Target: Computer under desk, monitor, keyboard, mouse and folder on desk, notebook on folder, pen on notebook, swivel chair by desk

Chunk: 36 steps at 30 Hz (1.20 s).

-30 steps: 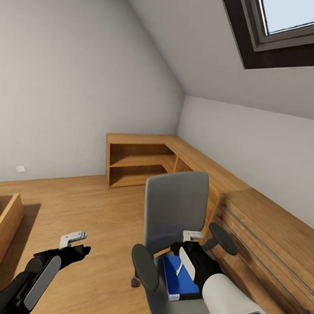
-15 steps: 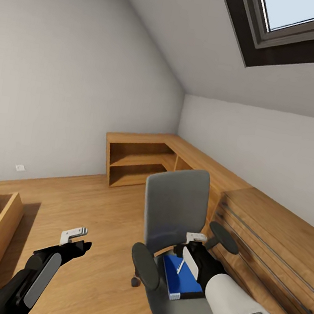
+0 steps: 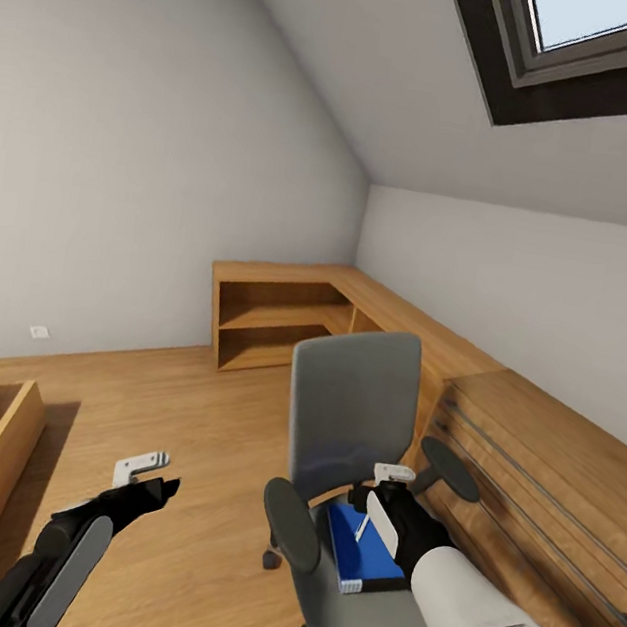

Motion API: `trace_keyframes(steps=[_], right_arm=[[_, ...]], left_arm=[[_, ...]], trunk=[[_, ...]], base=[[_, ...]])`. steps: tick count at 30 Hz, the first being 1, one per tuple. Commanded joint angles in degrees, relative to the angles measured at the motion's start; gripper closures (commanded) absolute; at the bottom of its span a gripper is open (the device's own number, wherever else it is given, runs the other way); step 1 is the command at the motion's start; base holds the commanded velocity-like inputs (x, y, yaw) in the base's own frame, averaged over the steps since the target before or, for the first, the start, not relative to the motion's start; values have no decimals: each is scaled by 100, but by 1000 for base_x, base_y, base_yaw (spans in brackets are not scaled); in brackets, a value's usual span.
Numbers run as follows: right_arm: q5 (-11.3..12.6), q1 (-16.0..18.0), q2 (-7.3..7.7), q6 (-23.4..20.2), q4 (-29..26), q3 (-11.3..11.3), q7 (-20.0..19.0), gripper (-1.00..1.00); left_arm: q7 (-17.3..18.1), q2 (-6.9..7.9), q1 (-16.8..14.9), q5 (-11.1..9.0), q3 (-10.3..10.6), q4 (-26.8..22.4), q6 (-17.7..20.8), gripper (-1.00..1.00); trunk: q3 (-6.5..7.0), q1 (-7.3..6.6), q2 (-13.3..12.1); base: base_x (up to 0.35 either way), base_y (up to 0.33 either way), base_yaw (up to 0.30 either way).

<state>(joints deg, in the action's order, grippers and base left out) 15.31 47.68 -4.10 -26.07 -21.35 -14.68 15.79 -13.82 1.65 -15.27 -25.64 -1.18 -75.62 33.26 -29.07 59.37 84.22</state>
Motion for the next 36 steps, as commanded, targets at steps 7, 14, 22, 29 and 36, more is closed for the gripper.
trace_keyframes(steps=[7,14,22,29,36], right_arm=[[59,4,-2,-19,-10,-52,39,-100],[59,4,0,-12,-15,-46,27,-100],[59,4,5,-12,-27,-45,26,-100],[59,4,5,-9,-64,-43,37,-100],[59,4,-13,-46,-225,-40,66,-100]], left_arm=[[-43,2,411,-68,3,-625,43,-100],[-49,2,444,-62,3,-670,49,-100],[-51,2,446,-60,3,-673,49,-100],[-51,2,446,-67,3,-668,51,-100],[-50,2,446,-72,3,-658,57,-100]], trunk=[[-132,155,285],[-258,308,566],[-401,484,887],[-527,638,1168],[-653,792,1448]], base=[[0,0,0],[0,0,0],[0,0,0],[0,0,0],[0,0,0]])
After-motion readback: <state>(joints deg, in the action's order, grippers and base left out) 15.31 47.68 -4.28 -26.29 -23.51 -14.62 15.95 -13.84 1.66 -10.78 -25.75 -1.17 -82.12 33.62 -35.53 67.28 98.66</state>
